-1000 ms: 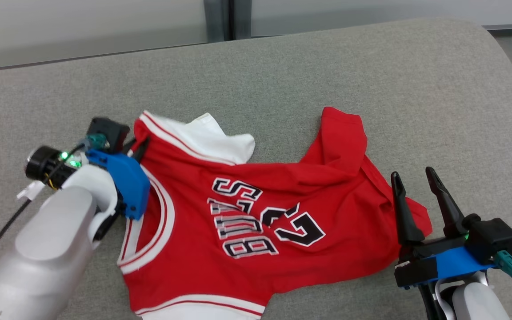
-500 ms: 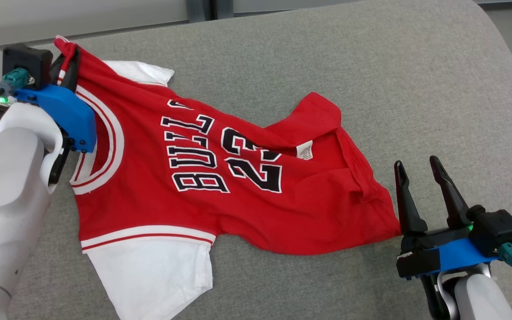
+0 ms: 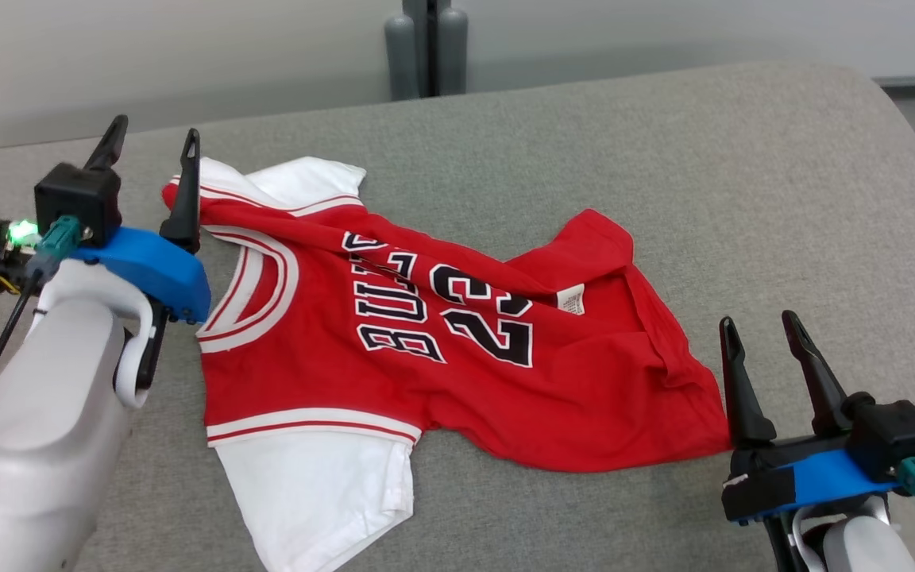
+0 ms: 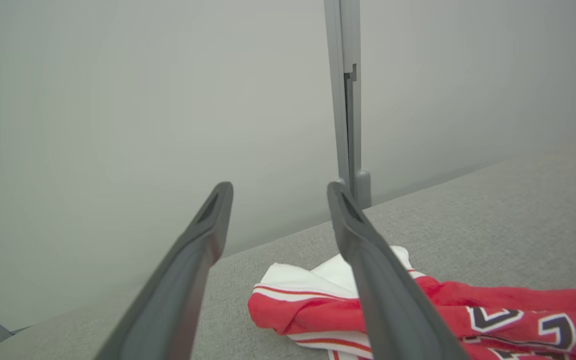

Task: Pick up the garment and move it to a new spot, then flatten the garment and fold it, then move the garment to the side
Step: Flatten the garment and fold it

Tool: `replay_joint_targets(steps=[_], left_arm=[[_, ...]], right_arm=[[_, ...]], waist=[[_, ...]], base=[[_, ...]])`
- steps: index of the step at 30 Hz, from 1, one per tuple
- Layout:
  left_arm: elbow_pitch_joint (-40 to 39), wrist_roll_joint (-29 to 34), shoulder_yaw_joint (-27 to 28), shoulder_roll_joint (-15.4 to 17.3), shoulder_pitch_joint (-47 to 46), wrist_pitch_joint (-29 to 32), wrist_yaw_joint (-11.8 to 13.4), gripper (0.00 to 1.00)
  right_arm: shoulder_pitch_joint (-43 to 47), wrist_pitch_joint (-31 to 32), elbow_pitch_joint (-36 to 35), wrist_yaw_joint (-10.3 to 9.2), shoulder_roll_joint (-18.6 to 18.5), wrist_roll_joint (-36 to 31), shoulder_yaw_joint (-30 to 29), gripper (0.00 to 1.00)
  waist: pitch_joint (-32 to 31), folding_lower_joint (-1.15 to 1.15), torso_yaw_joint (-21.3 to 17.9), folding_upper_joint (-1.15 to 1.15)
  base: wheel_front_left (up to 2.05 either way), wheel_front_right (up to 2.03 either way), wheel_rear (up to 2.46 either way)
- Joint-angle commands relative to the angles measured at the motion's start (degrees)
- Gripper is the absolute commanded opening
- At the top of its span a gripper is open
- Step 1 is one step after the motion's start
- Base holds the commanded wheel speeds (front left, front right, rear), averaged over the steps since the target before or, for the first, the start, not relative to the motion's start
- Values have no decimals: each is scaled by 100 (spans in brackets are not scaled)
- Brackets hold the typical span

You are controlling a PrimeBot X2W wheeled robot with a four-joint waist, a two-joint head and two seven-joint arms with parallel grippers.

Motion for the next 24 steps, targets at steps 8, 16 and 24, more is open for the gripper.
replay_joint_targets(steps=[8,16,24], left_arm=[[-2259,554,1266,52,1975,-18,636,100],[-3529,1062,2307,-389,3504,-19,778,100],[-3884,1471,2907,-891,4416,-19,515,100]], right_arm=[[315,-23,27,1,-13,-126,-101,100],[521,-23,70,1,-13,-141,-151,100],[610,-23,115,1,-12,-181,-267,100]], waist=[[-372,0,395,-1],[-600,0,694,-1],[-701,0,910,-1]], base=[[0,0,0],[0,0,0],[0,0,0]])
